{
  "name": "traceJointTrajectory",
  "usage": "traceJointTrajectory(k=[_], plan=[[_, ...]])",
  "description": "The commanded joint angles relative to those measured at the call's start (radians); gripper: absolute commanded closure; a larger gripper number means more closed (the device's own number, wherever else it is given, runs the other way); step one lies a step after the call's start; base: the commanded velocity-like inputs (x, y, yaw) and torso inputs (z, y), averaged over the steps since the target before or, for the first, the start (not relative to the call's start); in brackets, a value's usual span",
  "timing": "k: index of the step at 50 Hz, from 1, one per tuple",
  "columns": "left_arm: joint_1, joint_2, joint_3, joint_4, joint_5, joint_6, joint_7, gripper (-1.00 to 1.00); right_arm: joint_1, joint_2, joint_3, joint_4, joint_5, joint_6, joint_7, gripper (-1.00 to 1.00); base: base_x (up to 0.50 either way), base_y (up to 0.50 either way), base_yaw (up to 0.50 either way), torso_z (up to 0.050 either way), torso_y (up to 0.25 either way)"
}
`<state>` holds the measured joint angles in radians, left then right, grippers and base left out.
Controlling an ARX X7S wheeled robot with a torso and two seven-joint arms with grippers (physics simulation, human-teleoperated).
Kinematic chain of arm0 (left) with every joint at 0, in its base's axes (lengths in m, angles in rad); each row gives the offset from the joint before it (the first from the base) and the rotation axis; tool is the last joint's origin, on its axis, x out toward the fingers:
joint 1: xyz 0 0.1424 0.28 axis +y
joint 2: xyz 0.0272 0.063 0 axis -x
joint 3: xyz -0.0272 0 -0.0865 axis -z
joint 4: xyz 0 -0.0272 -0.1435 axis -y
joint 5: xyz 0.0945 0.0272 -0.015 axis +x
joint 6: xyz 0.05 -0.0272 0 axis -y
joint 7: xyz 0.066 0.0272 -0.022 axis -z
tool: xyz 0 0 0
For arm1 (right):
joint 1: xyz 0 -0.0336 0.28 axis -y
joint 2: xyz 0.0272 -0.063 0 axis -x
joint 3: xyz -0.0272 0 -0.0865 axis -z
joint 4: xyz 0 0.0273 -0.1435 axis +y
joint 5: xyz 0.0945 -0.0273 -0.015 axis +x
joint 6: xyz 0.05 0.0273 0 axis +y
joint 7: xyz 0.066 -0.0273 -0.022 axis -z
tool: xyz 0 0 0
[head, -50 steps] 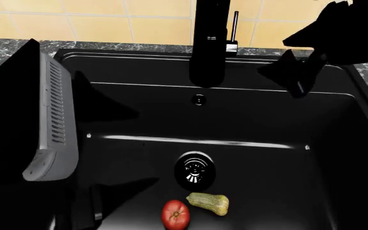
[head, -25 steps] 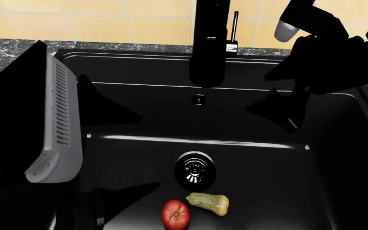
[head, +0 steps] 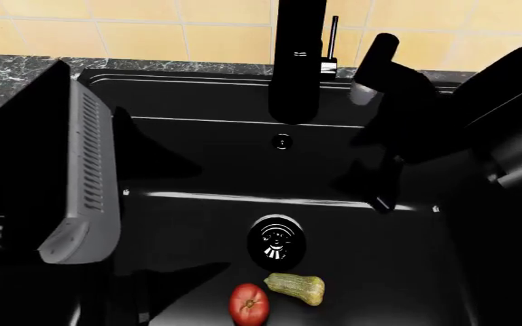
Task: Pick up the fruits and vegetables and place them in the sink. Turn on the sink faucet to wash them. Then turn the sink off and put them in the tray.
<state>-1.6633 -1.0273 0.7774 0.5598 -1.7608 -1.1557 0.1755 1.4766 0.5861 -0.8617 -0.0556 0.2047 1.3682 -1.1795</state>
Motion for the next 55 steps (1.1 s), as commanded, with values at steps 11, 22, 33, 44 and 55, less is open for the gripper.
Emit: traceJointTrajectory(k=[11, 22, 33, 44, 55], plan=[[-0.008, 0.011, 0.013, 0.000, -0.006, -0.010, -0.013, -1.00, -0.067, -0.035, -0.088, 0.055, -0.009, -0.064, 0.018, -1.00, 0.00, 0.00, 0.00, 0.000, 0.000], [-0.004, 0.011, 0.014, 0.001, 0.001, -0.005, -0.008, -1.00, -0.101, -0.078, -0.105, 0.104, -0.010, -0.108, 0.035, -1.00, 0.00, 0.00, 0.00, 0.000, 0.000], [0.016, 0.001, 0.015, 0.010, 0.021, 0.005, 0.005, -1.00, -0.143, -0.119, -0.181, 0.182, -0.019, -0.164, 0.027, -1.00, 0.00, 0.00, 0.00, 0.000, 0.000], [0.022, 0.007, 0.020, 0.011, 0.024, 0.010, 0.001, -1.00, -0.166, -0.142, -0.220, 0.211, -0.021, -0.190, 0.025, -1.00, 0.00, 0.00, 0.00, 0.000, 0.000], [0.029, 0.006, 0.022, 0.012, 0.033, 0.016, 0.007, -1.00, -0.190, -0.197, -0.248, 0.314, -0.032, -0.263, 0.035, -1.00, 0.00, 0.00, 0.00, 0.000, 0.000]])
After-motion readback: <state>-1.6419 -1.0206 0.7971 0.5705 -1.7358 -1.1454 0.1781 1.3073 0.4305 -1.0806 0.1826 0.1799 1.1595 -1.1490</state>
